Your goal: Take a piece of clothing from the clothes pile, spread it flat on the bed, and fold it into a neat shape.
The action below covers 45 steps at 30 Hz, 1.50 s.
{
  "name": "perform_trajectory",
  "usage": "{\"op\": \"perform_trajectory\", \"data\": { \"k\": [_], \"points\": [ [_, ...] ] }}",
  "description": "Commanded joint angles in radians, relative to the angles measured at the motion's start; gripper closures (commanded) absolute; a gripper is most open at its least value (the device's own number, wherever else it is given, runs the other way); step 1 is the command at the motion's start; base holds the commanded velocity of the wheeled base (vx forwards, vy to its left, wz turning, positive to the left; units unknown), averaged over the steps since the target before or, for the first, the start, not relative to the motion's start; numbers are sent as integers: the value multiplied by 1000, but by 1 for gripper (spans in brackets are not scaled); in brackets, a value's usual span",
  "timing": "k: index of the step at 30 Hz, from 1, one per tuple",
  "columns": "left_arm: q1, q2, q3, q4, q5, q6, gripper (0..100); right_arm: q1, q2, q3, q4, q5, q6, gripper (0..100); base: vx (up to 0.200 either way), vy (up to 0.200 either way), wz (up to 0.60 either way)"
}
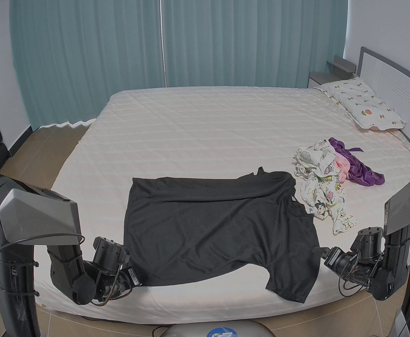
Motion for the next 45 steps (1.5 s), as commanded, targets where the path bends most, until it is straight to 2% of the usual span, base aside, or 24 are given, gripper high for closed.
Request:
{"op": "perform_trajectory", "data": {
  "k": [1,2,6,14,21,32,33,38,45],
  "points": [
    [-2,4,0,6,-1,2,100,-5,7,47,-16,26,-46,0,0,0,0],
    [0,2,14,6,-1,2,100,-7,2,72,-18,57,-74,0,0,0,0],
    [21,-35,49,8,-2,13,100,-28,-4,83,-16,64,-138,0,0,0,0],
    [145,-121,121,3,-37,71,100,5,76,83,-2,71,-208,0,0,0,0],
    [182,-119,132,-3,-171,65,100,38,114,67,-15,81,-216,0,0,0,0],
    [182,-119,131,-3,-183,62,100,88,140,-26,-2,83,-213,0,0,0,0],
    [182,-119,131,-3,-183,62,100,88,140,-26,-2,83,-213,100,0,0,0],
    [182,-117,131,-3,-183,62,100,99,152,-29,-2,72,-213,100,0,0,0],
    [182,-117,129,-3,-183,62,100,51,152,32,-6,68,-250,100,0,0,0]
  ]
}}
